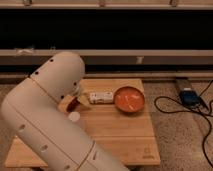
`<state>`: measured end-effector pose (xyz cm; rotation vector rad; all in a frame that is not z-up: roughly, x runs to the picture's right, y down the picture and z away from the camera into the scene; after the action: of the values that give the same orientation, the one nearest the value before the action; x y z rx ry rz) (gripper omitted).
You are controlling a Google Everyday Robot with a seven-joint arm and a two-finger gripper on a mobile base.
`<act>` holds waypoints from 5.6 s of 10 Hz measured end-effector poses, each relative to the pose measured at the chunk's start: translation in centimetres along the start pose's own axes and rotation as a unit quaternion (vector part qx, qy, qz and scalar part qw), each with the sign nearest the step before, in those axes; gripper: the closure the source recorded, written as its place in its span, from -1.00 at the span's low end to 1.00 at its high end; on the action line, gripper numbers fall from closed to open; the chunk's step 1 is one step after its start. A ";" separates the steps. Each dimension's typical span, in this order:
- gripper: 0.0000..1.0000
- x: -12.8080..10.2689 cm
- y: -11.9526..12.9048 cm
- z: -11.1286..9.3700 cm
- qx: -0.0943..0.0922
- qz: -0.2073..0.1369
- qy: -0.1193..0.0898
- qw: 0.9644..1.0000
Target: Stand the bottle upright
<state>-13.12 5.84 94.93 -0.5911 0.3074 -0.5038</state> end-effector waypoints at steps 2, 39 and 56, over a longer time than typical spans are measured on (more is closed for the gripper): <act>-0.60 0.2 -0.2 0.1 0.001 -0.005 0.007 1.000; 1.00 7.5 -0.7 -15.4 0.016 0.110 -0.357 0.928; 1.00 10.7 0.1 -15.4 0.104 0.109 -0.499 0.853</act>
<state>-10.54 -6.77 81.28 -0.5274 -0.6665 0.0388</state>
